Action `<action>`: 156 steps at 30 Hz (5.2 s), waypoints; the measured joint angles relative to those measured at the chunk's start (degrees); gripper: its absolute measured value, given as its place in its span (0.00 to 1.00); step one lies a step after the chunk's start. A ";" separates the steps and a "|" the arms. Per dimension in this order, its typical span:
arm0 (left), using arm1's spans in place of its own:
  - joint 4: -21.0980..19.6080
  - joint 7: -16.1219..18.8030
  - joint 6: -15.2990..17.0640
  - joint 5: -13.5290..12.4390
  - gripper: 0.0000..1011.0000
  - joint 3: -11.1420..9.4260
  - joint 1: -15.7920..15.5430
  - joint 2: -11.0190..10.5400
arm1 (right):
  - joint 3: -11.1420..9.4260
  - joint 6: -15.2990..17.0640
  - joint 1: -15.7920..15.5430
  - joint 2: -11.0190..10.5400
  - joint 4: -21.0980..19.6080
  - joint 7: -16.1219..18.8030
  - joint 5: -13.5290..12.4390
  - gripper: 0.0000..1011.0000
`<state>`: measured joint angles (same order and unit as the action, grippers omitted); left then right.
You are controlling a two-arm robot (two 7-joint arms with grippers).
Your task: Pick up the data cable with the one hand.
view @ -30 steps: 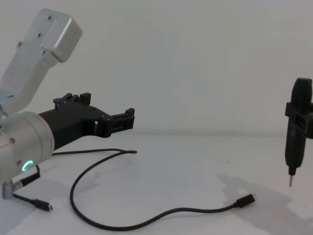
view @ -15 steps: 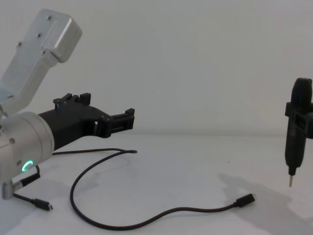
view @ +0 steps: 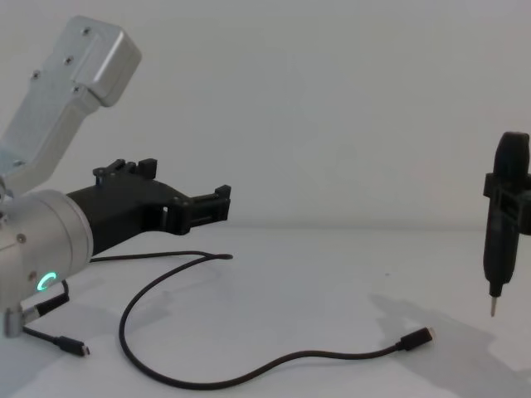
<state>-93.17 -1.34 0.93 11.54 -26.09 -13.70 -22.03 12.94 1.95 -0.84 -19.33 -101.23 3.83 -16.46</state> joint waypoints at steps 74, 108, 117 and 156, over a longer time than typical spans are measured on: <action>14.53 -42.72 10.08 4.82 0.99 -15.37 -20.70 -4.84 | 0.00 0.00 0.00 0.00 0.00 0.00 0.00 0.27; 18.06 -40.92 11.26 3.96 0.99 -17.63 -21.91 -2.61 | 0.00 0.00 0.00 0.00 0.00 0.00 0.00 0.27; 18.21 -40.61 11.50 3.85 0.84 -17.64 -21.86 -2.48 | 0.00 0.00 0.00 0.00 0.00 0.00 0.00 0.27; 18.31 -40.32 11.60 3.76 0.04 -17.58 -21.77 -2.37 | -0.02 -0.06 0.01 0.06 -0.01 0.02 0.07 0.27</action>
<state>-74.87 -41.67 12.53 15.29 -43.67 -35.48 -24.40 12.92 1.89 -0.82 -19.28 -101.23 3.84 -16.39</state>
